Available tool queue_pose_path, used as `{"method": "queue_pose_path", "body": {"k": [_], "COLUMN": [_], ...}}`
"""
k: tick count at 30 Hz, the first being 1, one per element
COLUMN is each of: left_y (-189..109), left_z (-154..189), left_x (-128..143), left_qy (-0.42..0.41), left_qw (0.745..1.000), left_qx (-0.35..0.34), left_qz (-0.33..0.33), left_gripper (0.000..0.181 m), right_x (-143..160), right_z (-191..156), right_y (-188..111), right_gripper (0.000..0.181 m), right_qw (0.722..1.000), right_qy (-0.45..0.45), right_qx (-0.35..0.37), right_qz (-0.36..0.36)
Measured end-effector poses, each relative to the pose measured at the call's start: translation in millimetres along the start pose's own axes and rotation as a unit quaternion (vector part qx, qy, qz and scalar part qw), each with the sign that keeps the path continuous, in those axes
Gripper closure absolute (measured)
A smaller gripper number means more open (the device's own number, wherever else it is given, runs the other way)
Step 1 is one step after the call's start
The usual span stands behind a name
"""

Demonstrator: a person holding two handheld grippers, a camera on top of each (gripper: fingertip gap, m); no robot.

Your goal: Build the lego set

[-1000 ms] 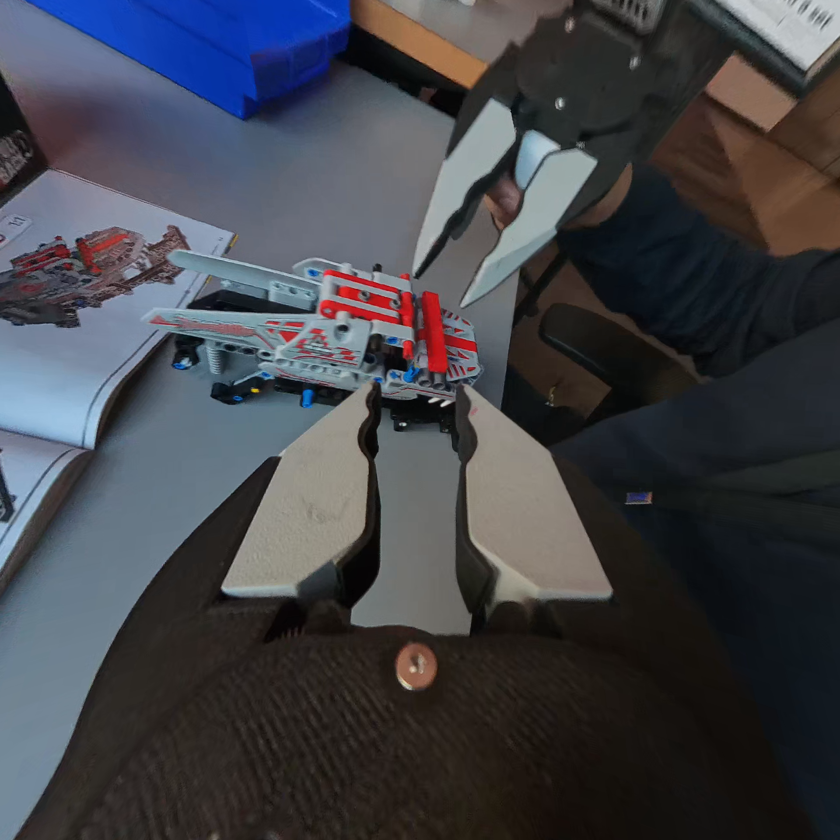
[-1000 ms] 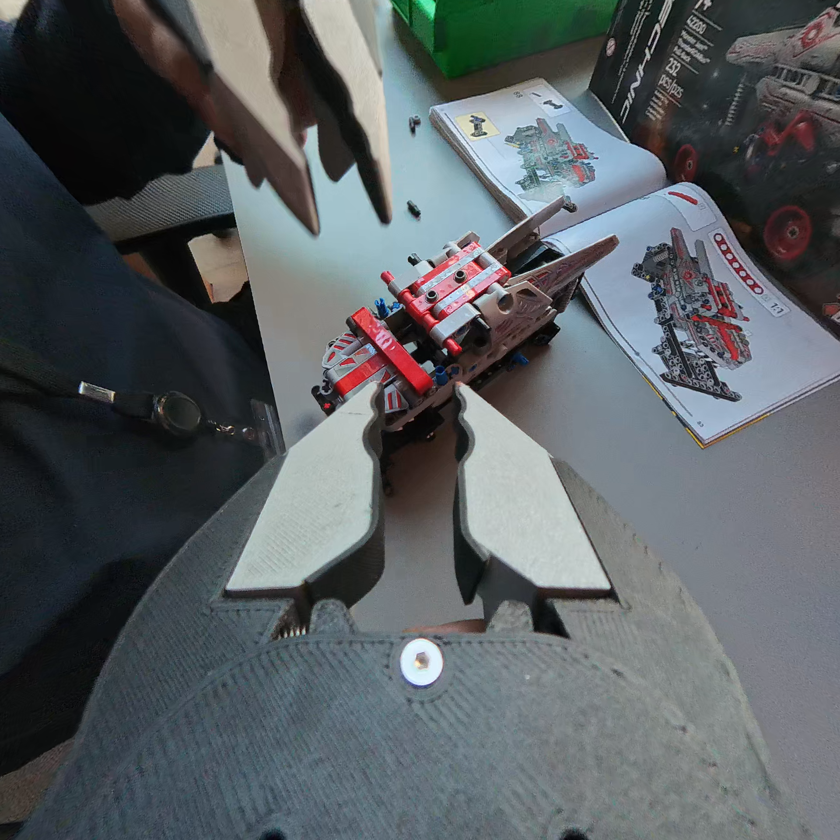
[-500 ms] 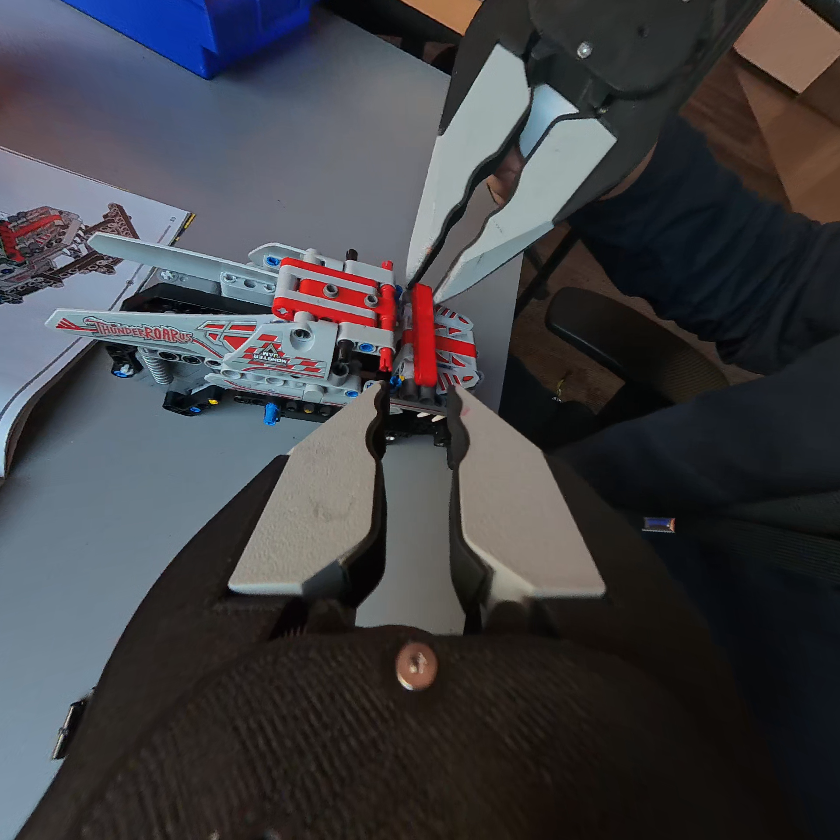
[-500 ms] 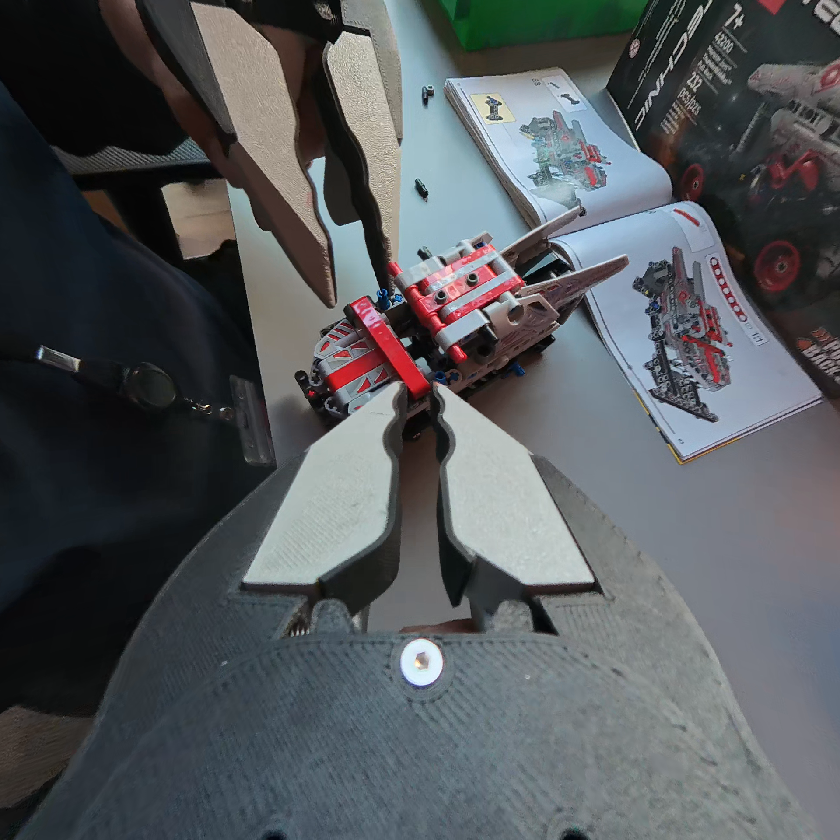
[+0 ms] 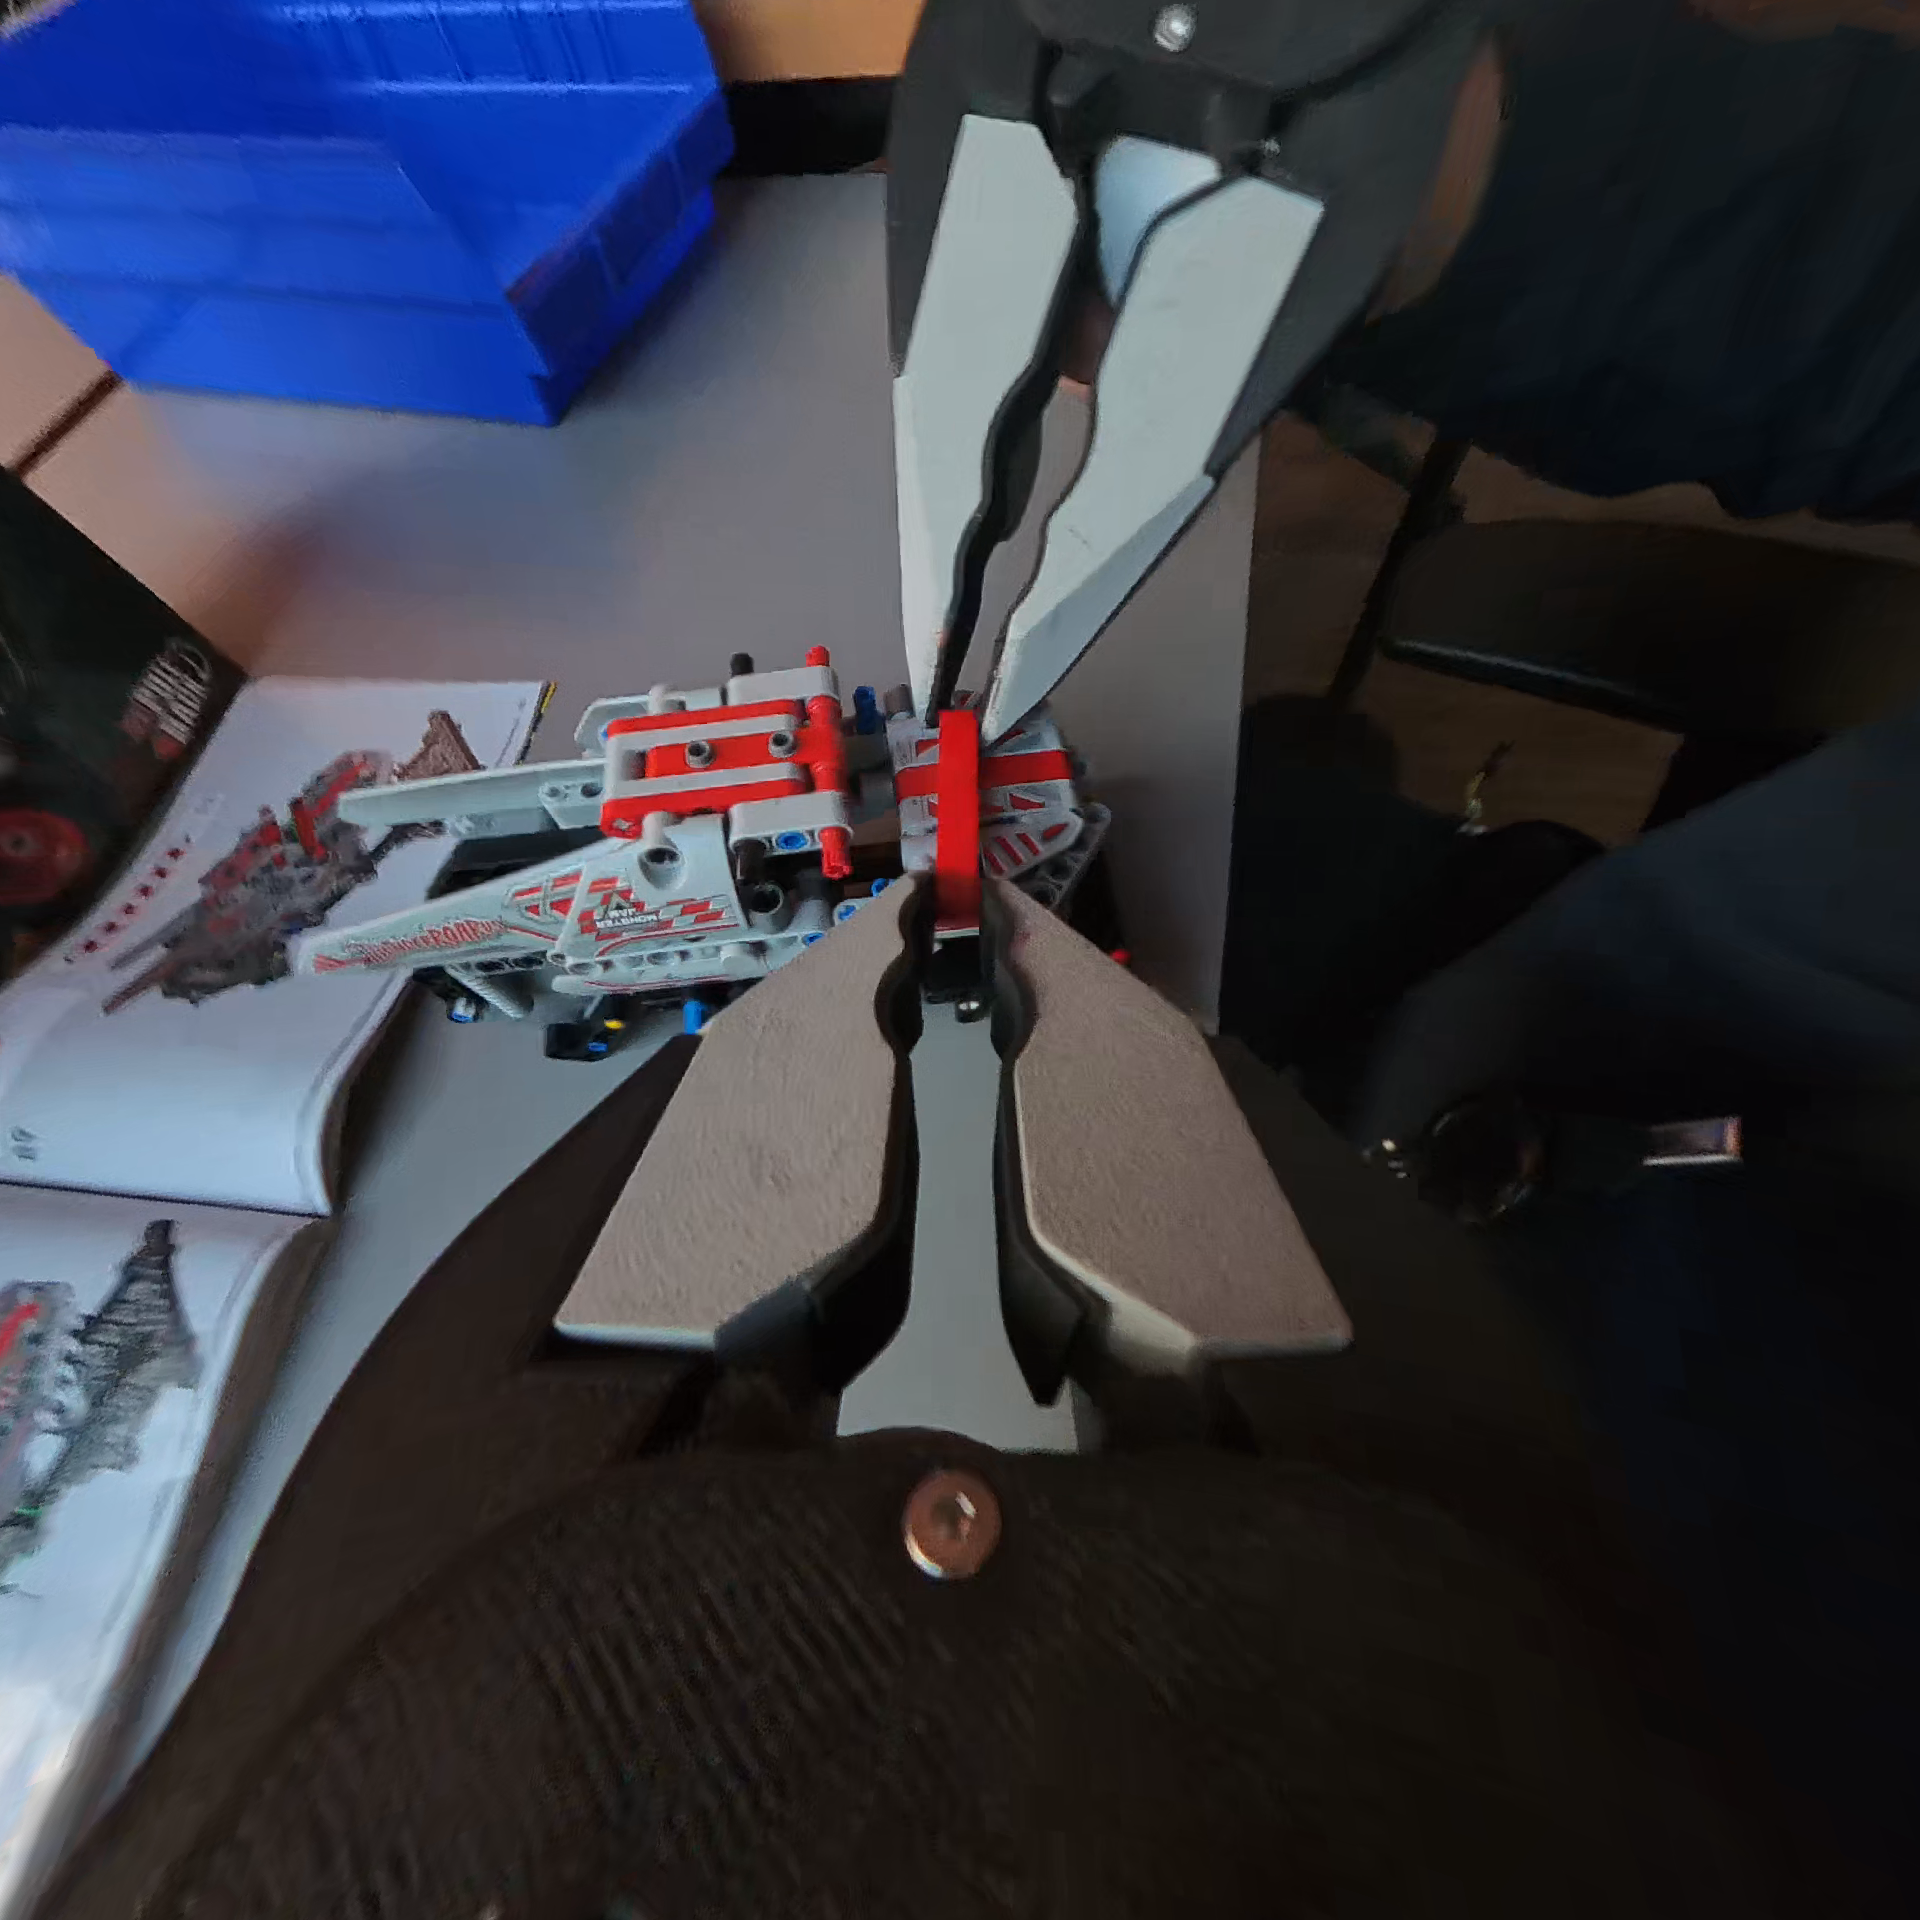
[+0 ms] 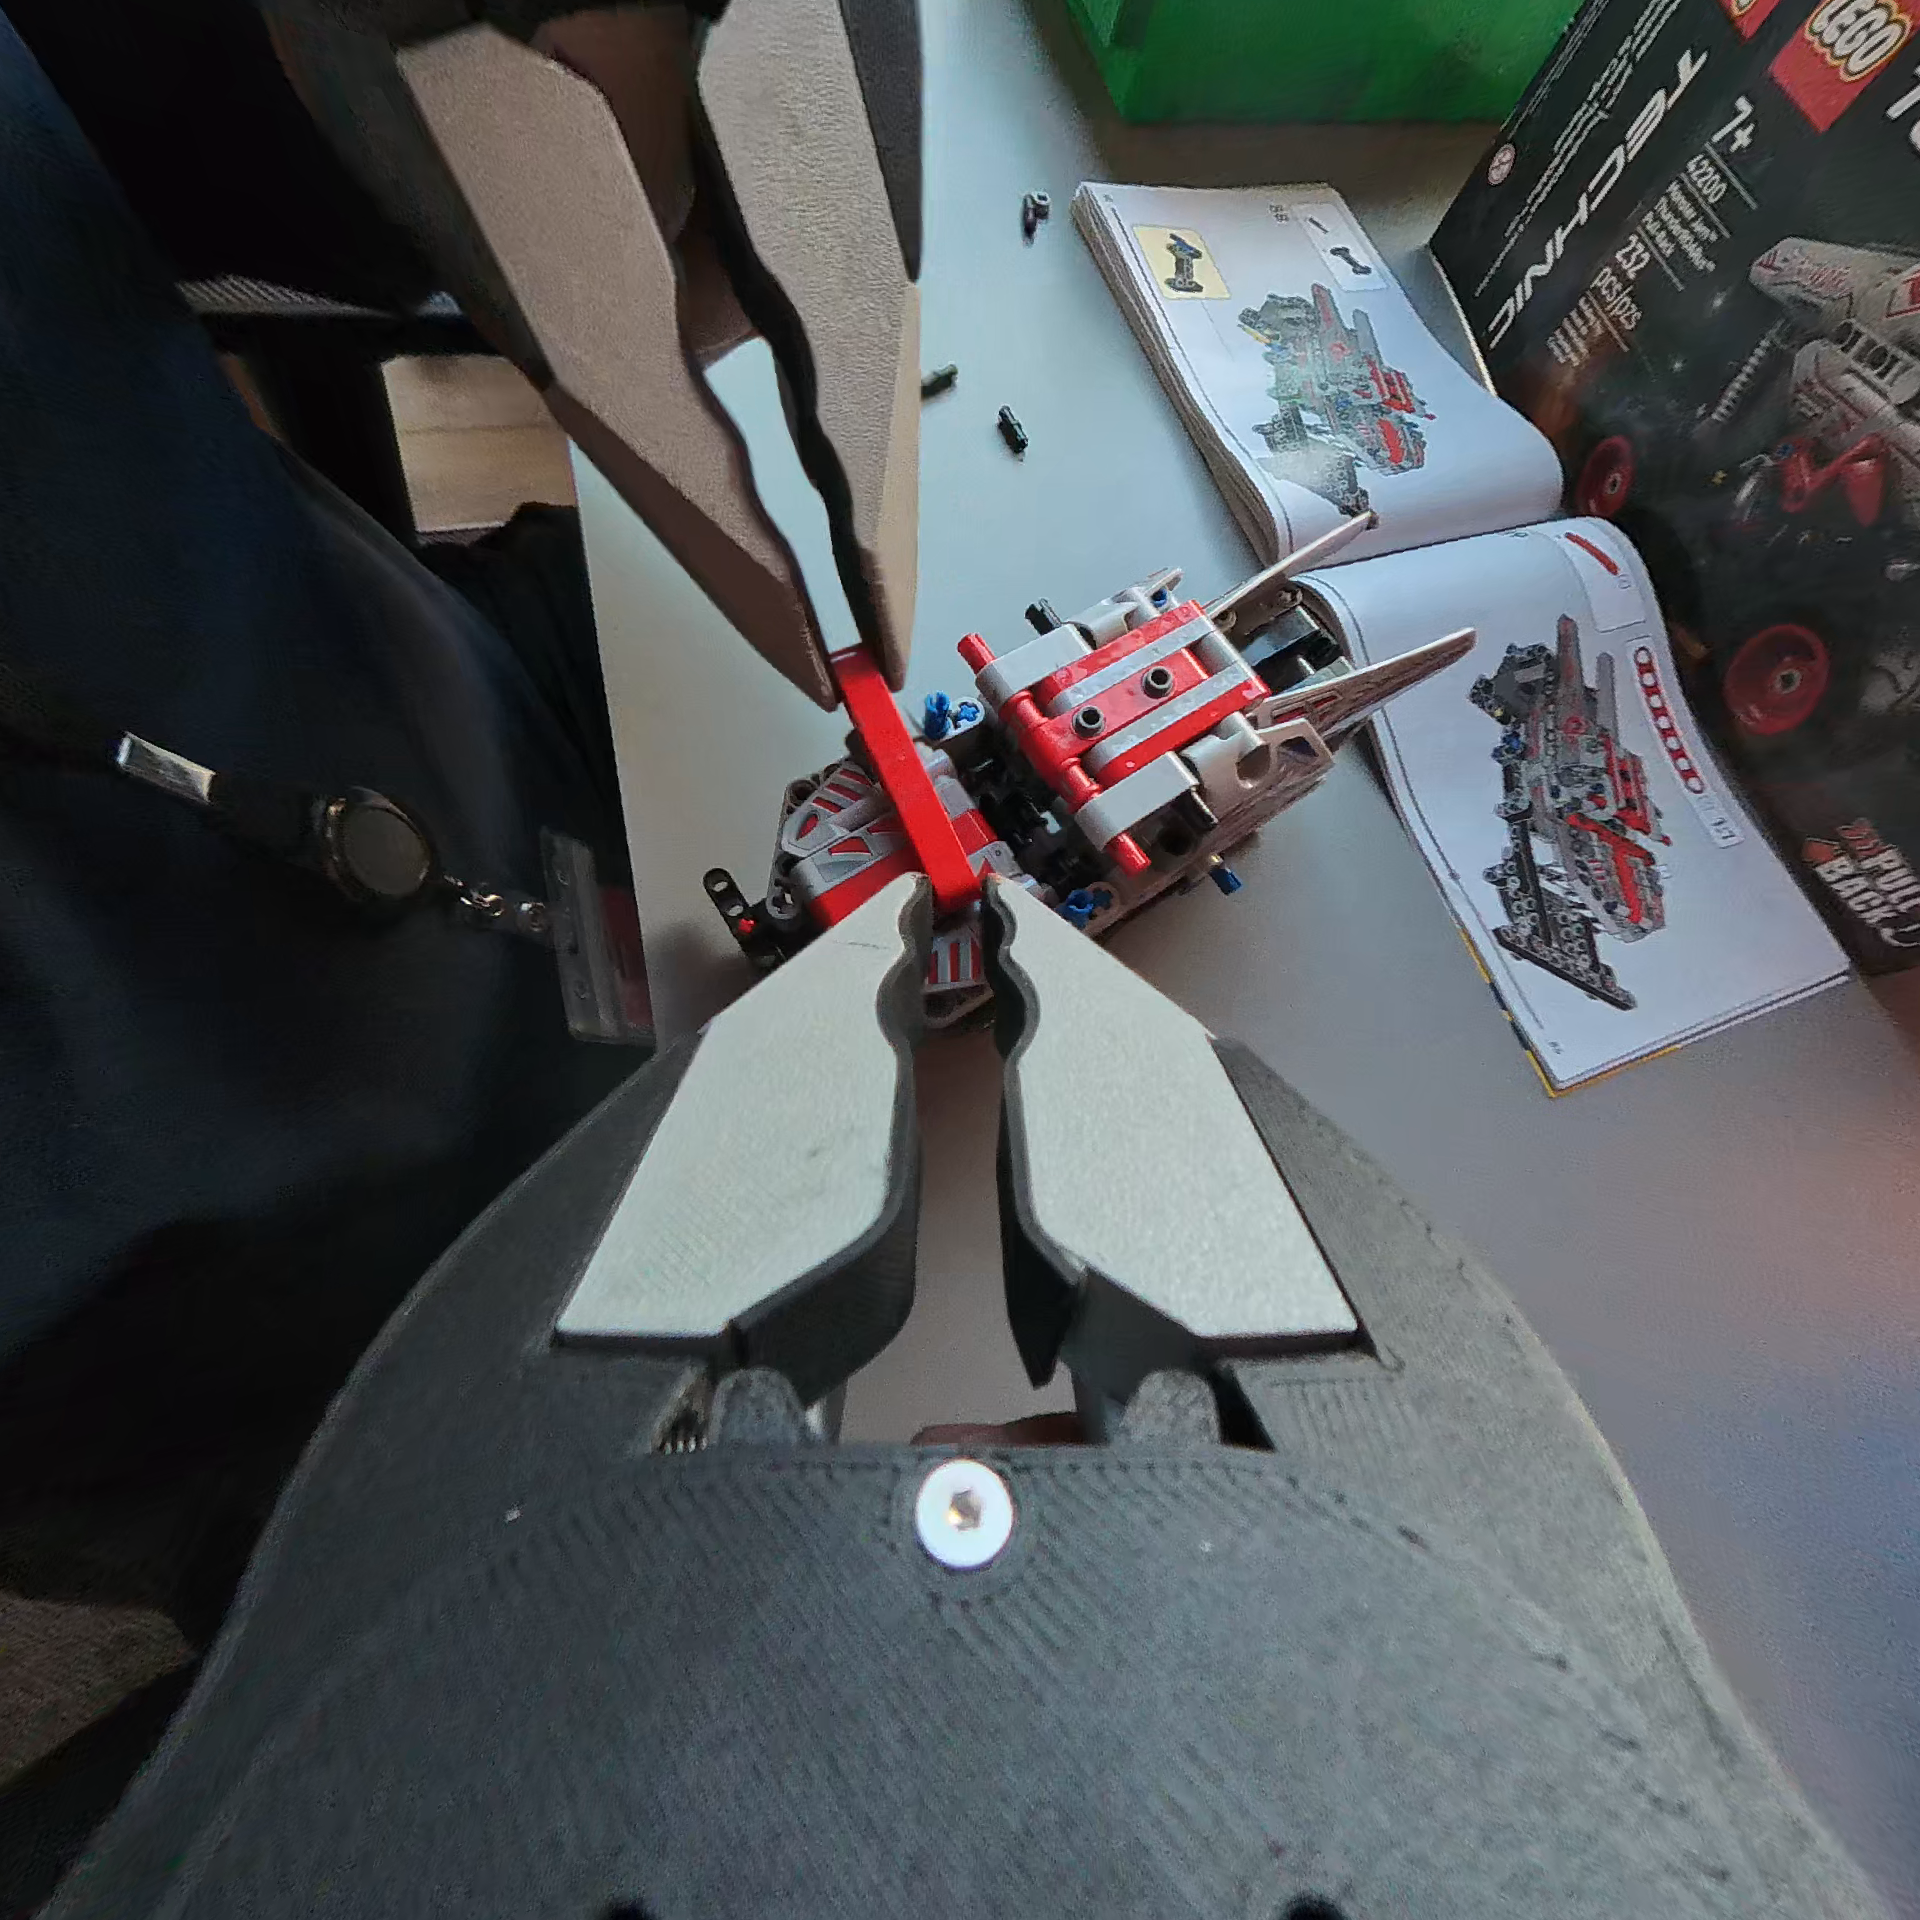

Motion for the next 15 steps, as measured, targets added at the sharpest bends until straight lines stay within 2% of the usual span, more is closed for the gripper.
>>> {"method": "queue_pose_path", "body": {"k": [3,5,9,15], "left_y": [-1,-3,-2,-4], "left_z": [5,8,15,20], "left_x": [-2,-4,-5,-8], "left_qy": [0.09,0.17,0.346,0.452], "left_qw": [0.995,0.983,0.927,0.87], "left_qx": [-0.034,-0.067,-0.145,-0.189], "left_qz": [0.004,0.014,0.018,0.061], "left_gripper": [0.176,0.176,0.176,0.176], "right_x": [0,-4,-9,-12], "right_z": [0,-1,2,1], "right_y": [-2,-6,-13,-15], "right_gripper": [0.173,0.171,0.168,0.172], "right_qw": [1.0,0.998,0.995,0.996], "right_qy": [0.012,0.028,0.047,0.015], "right_qx": [-0.017,-0.036,-0.068,-0.082], "right_qz": [0.018,0.042,0.051,0.03]}}
Point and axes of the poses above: each gripper's, where its closed fingertips meet, y out along the fingers, x out of its underside, z = x × y across the jaws, the point moved 6 cm from there along -y, back along the fingers, and after that the axes turned 1 degree about x, right-handed, at the moved point
